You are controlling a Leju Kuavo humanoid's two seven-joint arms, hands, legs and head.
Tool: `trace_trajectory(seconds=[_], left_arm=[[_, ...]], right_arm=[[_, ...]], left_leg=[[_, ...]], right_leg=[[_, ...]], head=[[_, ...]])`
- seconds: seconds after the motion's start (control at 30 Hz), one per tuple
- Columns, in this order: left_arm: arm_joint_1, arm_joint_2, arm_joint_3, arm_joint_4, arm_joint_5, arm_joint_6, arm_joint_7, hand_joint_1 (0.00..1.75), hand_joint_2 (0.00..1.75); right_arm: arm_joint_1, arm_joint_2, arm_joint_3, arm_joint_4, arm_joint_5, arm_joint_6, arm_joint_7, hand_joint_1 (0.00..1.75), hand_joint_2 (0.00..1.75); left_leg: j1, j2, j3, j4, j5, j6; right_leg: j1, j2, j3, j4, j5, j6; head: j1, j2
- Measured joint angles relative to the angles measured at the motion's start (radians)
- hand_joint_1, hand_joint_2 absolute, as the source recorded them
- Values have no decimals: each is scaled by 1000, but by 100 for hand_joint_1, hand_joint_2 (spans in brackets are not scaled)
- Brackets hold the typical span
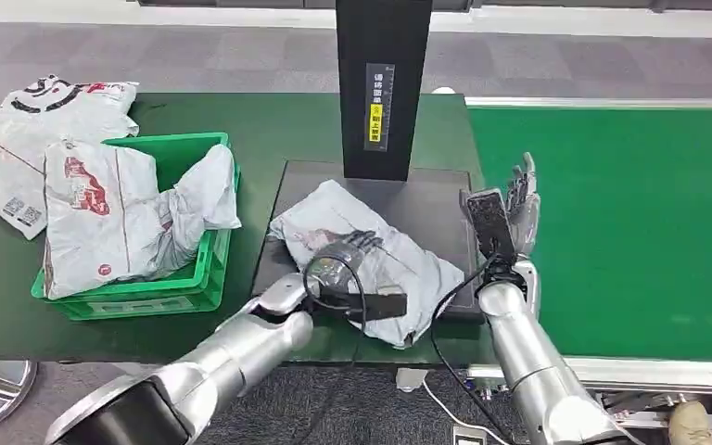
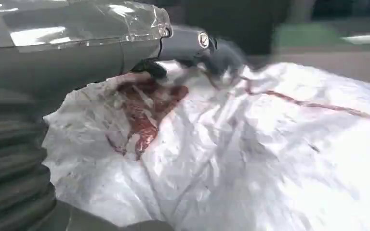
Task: Moved the parcel from conveyor to table for the left to box.
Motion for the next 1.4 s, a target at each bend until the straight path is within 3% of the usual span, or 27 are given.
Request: trace_trajectory(seconds=[0.03,0.07,0.2,0.33,0.73,1.1,1.27,1.4], left_arm=[[-2,-4,-31,5,-33,-43,3,3,175],[-1,-7,-58,10,-59,-82,4,175,175],[13,-13,-143,23,-122,-111,19,175,175],[18,-13,-195,30,-167,-20,41,175,175],[41,-5,-201,43,-185,235,47,175,175],[41,6,-152,46,-147,333,-10,175,175],[17,12,-44,13,-31,431,-159,175,175],[-65,29,37,-49,-84,519,-114,175,175]], right_arm=[[-1,-1,0,0,0,1,0,0,175],[-3,-1,0,0,0,2,0,0,175],[-6,-4,0,0,-5,3,3,0,175],[5,-5,0,-9,-9,12,9,0,175],[24,-6,0,-34,7,22,28,0,175],[23,-6,0,-34,-4,35,28,0,175],[24,-6,0,-34,-17,30,27,0,175],[21,-5,0,-33,-17,20,26,0,175]], left_leg=[[0,-1,1,0,0,0],[0,-1,1,0,0,0],[0,-2,4,0,-1,0],[0,-1,5,0,-1,0],[0,0,5,0,0,0],[0,-1,4,0,0,0],[0,-1,3,0,1,0],[0,-1,3,0,1,0]], right_leg=[[0,-1,1,0,-1,0],[0,-2,2,0,-1,0],[0,-3,4,-1,-2,1],[0,-2,6,-1,-1,0],[0,-1,5,0,0,0],[0,-1,4,0,0,0],[0,-1,3,0,0,0],[0,-1,3,1,1,0]], head=[[0,0],[0,0],[0,0],[0,0],[0,0],[0,0],[0,0],[0,0]])
